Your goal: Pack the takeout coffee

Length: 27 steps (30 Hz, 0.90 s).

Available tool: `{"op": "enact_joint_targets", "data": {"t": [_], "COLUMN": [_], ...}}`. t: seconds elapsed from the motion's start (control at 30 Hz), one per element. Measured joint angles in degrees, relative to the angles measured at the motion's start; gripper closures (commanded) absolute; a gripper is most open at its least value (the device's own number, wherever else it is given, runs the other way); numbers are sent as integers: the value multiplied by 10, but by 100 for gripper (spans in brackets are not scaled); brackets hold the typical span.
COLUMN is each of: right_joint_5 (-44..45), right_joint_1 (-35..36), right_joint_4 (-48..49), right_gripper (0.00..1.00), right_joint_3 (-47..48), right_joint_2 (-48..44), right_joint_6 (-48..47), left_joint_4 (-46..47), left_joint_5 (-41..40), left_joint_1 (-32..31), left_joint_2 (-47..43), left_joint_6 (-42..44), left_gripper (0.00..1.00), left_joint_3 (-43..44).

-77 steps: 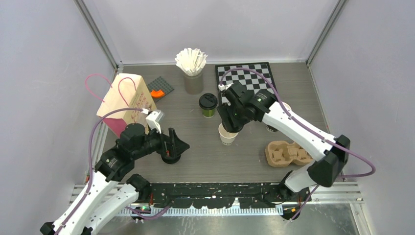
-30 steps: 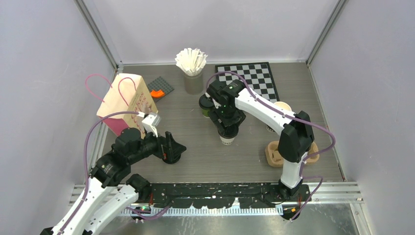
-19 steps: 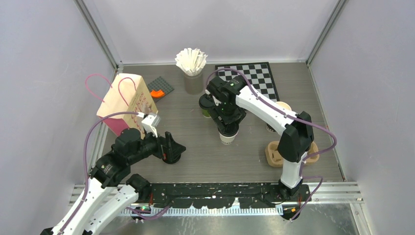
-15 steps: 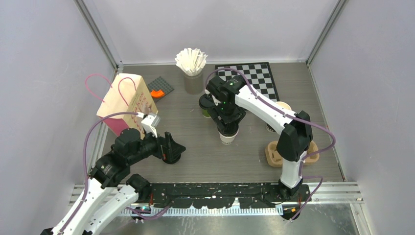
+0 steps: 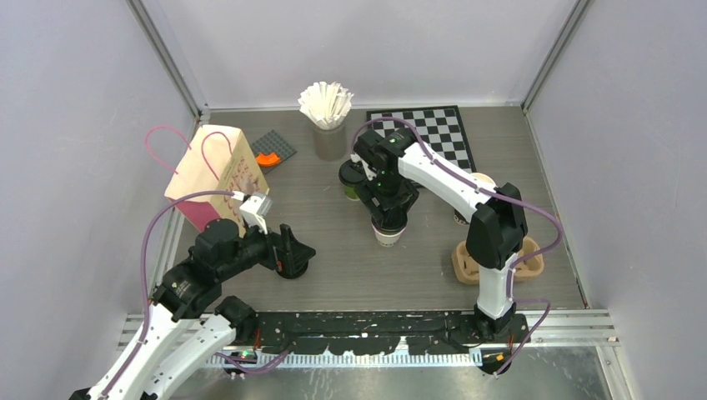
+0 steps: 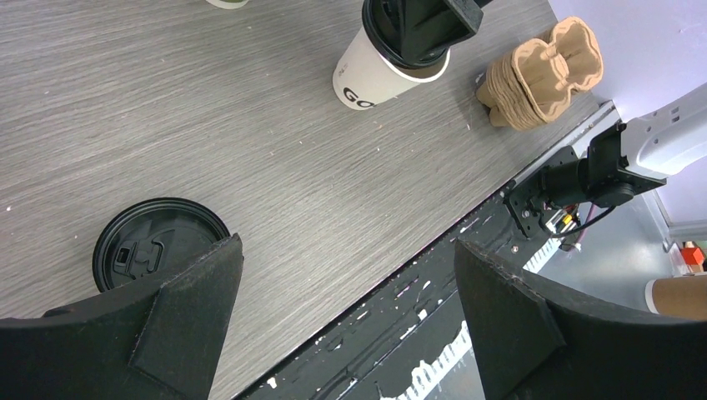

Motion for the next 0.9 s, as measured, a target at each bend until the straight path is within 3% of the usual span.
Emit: {"op": "enact_joint_targets", "data": {"t": [0.9], "right_joint_5": [5], "right_joint_1": [-2], "right_joint_4": [-4], "right_gripper": [18], "right_joint_3": [-2], "right_joint_2": [-20], "right_joint_6": [9], "left_joint_4": [0], "left_joint_5": [0], "left_joint_1": [0], "left_joint_2": [0], "left_joint_6": [0], "left_gripper": [0], "left_joint_3": [0]}}
